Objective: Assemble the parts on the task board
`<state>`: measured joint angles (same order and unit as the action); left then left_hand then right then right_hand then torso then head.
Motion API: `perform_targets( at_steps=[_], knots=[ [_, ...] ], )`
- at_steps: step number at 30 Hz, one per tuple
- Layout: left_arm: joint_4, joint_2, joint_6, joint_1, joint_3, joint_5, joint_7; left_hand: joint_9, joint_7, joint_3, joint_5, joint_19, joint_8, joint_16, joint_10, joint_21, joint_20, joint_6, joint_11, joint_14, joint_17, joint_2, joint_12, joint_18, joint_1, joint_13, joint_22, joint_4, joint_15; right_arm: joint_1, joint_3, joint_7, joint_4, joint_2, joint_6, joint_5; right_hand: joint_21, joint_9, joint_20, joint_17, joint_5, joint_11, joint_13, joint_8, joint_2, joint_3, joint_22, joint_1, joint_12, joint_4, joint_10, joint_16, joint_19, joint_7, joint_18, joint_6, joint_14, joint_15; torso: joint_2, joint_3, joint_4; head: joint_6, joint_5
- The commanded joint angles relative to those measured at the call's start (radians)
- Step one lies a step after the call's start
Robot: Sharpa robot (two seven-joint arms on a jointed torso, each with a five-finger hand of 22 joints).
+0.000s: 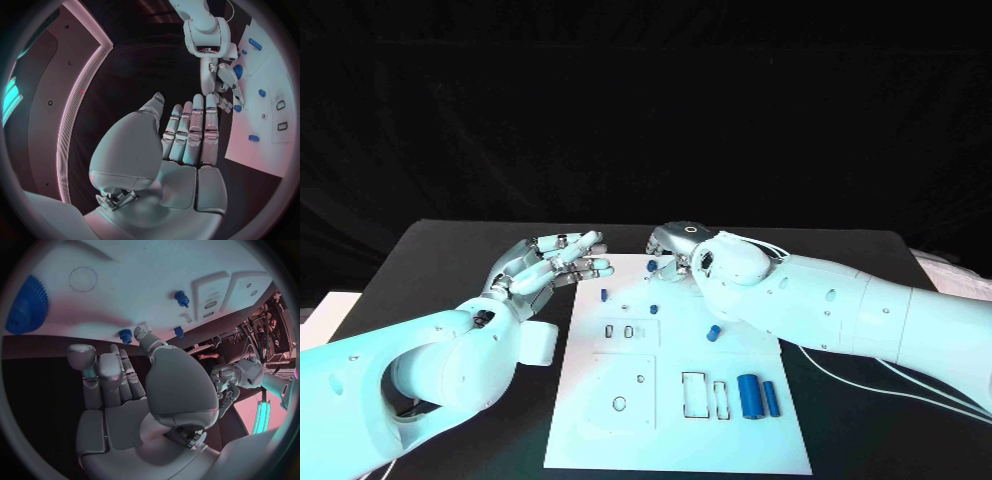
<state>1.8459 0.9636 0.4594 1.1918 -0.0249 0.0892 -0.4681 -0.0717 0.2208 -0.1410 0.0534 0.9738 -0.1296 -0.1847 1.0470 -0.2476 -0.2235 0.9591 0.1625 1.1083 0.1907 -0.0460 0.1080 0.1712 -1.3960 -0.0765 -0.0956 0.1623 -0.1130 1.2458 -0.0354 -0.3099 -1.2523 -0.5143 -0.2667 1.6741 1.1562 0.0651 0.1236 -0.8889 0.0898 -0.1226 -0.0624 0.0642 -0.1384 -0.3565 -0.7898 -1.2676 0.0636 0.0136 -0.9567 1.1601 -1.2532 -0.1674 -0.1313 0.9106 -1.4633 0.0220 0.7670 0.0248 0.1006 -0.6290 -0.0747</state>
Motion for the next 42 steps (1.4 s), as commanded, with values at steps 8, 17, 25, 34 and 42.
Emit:
perform_targets(
  at_steps=[8,17,25,34,42],
  knots=[
    [-0.001,0.005,-0.016,0.002,0.001,0.002,-0.004,0.001,0.005,0.001,-0.001,0.005,0.005,0.005,0.002,0.004,-0.005,-0.002,0.007,0.004,0.001,0.008,-0.004,0.012,0.001,0.001,0.001,-0.008,-0.006,0.010,0.008,0.009,-0.176,-0.165,-0.069,-0.084,0.026,0.009,-0.013,-0.029,0.039,0.028,-0.020,0.009,0.032,0.014,-0.047,-0.035,0.086,-0.006,-0.170,0.021,-0.032,0.002,-0.001,0.064,-0.014,-0.014,-0.001,-0.0008,-0.0099,0.008,-0.004],
    [-0.004,0.003,-0.020,0.002,0.001,0.004,-0.004,0.001,0.005,0.001,-0.001,0.005,0.005,0.005,0.002,0.004,-0.005,-0.002,0.007,0.004,0.001,0.008,-0.004,0.012,0.001,0.001,0.001,-0.009,-0.006,0.025,0.015,-0.025,-0.263,-0.320,0.015,-0.298,0.215,0.006,-0.065,-0.337,0.099,0.091,-0.530,0.005,-0.021,0.098,-0.363,0.019,0.645,-0.042,-0.509,0.232,-0.170,0.044,0.054,0.076,-0.068,-0.068,-0.002,-0.0046,-0.0272,0.015,-0.006],
    [-0.010,-0.003,-0.026,0.001,0.001,0.004,-0.002,0.001,0.004,0.000,-0.001,0.006,0.005,0.005,0.003,0.004,-0.005,-0.001,0.006,0.005,0.002,0.010,-0.004,0.012,0.001,0.001,0.001,-0.010,-0.006,0.026,0.015,-0.043,-0.223,-0.334,0.047,-0.330,0.277,0.006,-0.047,-0.503,0.111,0.070,-1.206,0.013,0.018,0.200,-0.467,-0.012,1.235,-0.086,-0.465,0.333,-0.194,0.025,0.070,0.051,-0.077,-0.047,-0.001,-0.0058,-0.0263,0.017,-0.006],
    [-0.014,-0.006,-0.030,0.001,0.001,0.004,0.000,0.001,0.004,0.000,-0.001,0.006,0.005,0.006,0.003,0.004,-0.005,-0.001,0.006,0.005,0.003,0.010,-0.004,0.012,0.000,0.001,0.002,-0.011,-0.006,0.025,0.015,-0.061,-0.188,-0.312,0.045,-0.308,0.288,0.007,-0.044,-0.525,0.117,0.068,-1.252,0.015,0.028,0.204,-0.489,-0.024,1.271,-0.086,-0.478,0.344,-0.201,0.023,0.074,0.049,-0.080,-0.044,-0.001,-0.0051,-0.0265,0.013,-0.008],
    [-0.015,-0.007,-0.031,0.001,0.000,0.004,0.001,0.001,0.004,0.000,-0.001,0.006,0.005,0.006,0.003,0.004,-0.005,-0.001,0.006,0.005,0.003,0.010,-0.004,0.012,0.000,0.001,0.002,-0.011,-0.006,0.020,0.015,-0.066,-0.159,-0.291,0.067,-0.289,0.293,0.007,-0.043,-0.534,0.119,0.068,-1.272,0.018,0.033,0.203,-0.498,-0.030,1.287,-0.084,-0.485,0.348,-0.204,0.023,0.075,0.052,-0.082,-0.044,-0.001,-0.0048,-0.0244,0.008,-0.010]
  ],
)
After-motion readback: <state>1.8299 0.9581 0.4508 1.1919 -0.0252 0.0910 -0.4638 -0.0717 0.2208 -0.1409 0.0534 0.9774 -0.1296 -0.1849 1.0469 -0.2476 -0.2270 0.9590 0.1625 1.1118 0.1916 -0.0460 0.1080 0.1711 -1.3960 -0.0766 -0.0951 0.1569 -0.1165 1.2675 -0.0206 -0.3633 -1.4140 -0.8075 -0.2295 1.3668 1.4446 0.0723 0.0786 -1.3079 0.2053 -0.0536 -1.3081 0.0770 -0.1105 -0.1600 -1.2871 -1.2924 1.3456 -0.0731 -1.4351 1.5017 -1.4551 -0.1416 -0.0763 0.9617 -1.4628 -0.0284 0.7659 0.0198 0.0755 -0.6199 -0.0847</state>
